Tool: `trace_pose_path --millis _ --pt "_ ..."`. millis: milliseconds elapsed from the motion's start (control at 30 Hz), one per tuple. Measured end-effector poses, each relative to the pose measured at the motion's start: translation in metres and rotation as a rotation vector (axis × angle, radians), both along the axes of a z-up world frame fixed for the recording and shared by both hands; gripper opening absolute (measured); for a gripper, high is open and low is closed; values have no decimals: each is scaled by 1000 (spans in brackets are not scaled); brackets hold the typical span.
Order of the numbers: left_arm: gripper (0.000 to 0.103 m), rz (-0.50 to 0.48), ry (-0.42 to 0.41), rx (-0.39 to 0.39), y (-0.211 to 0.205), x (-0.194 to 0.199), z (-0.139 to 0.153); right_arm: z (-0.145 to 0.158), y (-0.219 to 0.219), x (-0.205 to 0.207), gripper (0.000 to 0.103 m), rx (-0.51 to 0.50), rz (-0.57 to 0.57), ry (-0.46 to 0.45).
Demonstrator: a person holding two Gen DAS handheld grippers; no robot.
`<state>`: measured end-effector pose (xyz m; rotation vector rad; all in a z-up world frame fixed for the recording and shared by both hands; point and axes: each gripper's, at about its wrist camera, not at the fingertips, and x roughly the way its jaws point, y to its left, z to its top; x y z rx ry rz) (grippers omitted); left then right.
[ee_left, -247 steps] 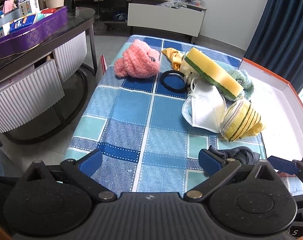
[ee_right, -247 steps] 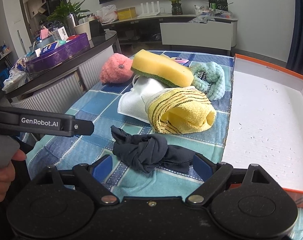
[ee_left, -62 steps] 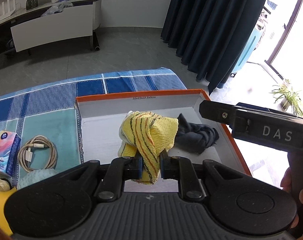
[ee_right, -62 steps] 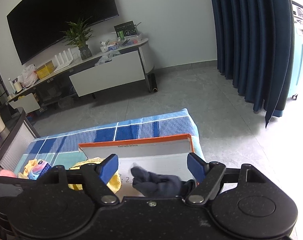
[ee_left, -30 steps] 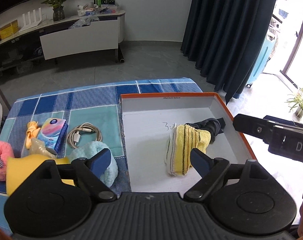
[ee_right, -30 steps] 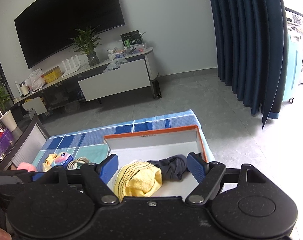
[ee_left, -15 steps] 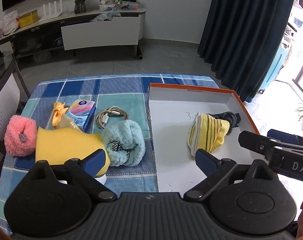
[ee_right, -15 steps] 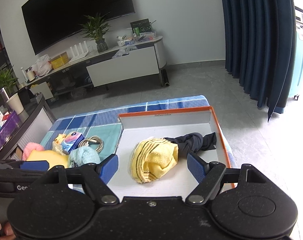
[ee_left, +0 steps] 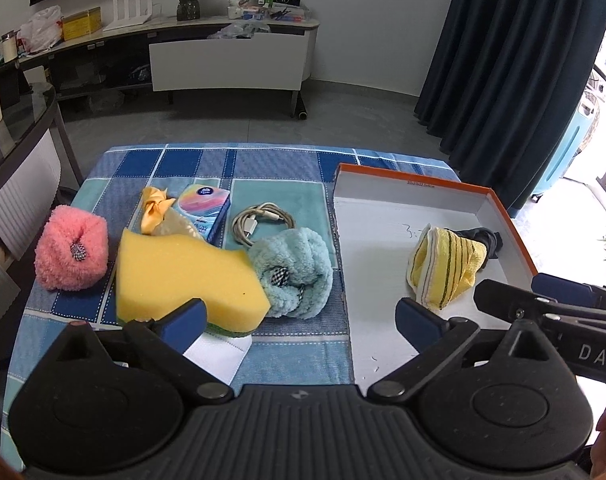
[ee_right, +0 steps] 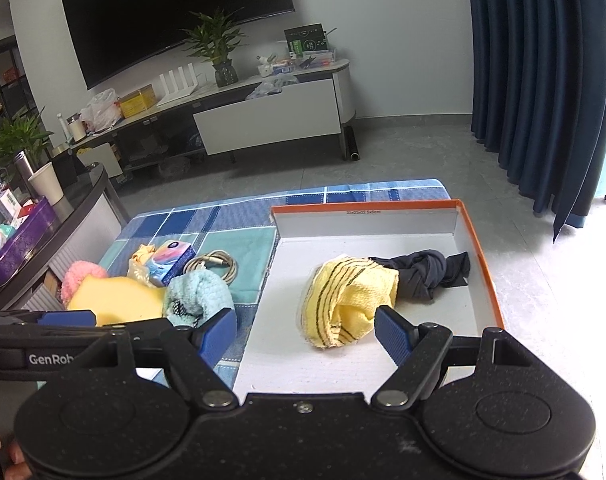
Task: Organize soft objects
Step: 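Withdraw both grippers from the box back over the table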
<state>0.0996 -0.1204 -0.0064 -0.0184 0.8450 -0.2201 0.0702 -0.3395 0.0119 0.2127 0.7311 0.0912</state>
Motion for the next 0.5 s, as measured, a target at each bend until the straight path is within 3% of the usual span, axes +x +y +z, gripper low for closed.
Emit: trace_pose_path --millis 500 --pt "103 47 13 -3 34 -2 -3 -4 35 5 90 -14 75 29"
